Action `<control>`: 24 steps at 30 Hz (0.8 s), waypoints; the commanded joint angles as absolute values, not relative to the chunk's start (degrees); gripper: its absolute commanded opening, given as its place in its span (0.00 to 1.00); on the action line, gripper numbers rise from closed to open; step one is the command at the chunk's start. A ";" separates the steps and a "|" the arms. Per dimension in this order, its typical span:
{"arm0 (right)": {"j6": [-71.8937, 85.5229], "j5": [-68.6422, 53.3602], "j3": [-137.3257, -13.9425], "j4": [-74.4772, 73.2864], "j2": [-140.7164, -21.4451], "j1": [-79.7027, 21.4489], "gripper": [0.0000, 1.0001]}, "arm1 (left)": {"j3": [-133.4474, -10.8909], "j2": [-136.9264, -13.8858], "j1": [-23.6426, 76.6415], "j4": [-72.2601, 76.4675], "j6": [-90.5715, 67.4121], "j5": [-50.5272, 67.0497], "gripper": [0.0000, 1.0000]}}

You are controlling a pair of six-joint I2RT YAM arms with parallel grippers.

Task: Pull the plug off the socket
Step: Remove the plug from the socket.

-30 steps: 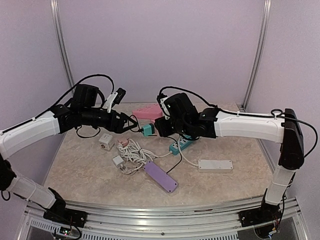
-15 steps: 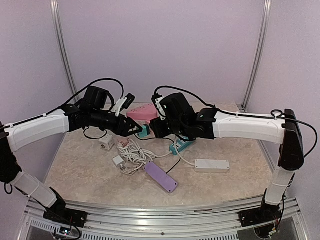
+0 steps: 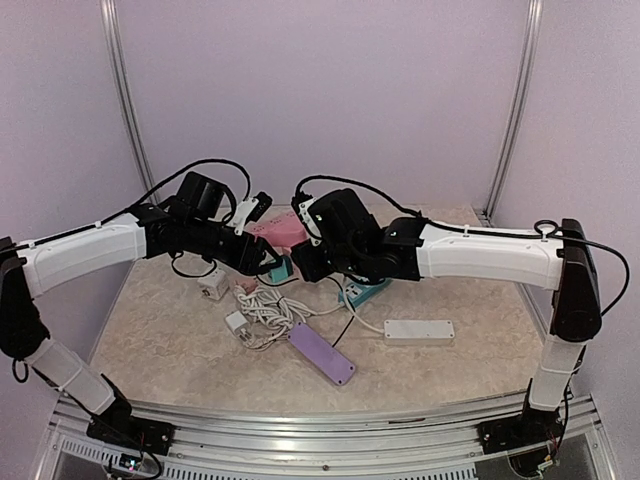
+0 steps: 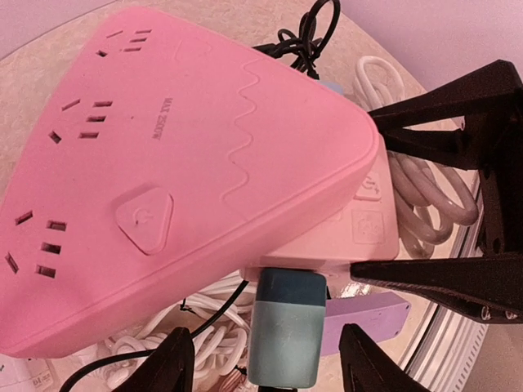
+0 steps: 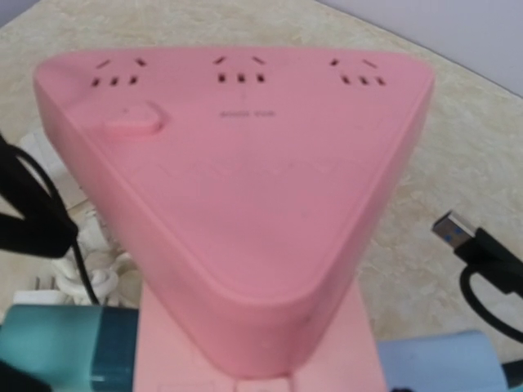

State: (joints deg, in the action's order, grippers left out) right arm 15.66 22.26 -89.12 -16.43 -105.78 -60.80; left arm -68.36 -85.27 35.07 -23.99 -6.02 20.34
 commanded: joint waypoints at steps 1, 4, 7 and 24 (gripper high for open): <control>14.24 25.47 -93.05 -10.30 -104.60 -61.41 0.02 | -70.21 -86.29 35.68 -26.24 -5.45 18.06 0.59; 14.11 25.82 -93.22 -10.29 -104.63 -61.35 0.02 | -70.10 -86.60 35.91 -26.11 -5.47 18.30 0.57; 13.90 26.06 -93.49 -10.41 -104.68 -61.39 0.02 | -70.43 -87.15 36.33 -26.57 -5.37 17.84 0.56; 13.87 25.40 -94.30 -10.24 -105.41 -61.35 0.02 | -70.66 -88.30 37.17 -26.77 -4.75 17.44 0.38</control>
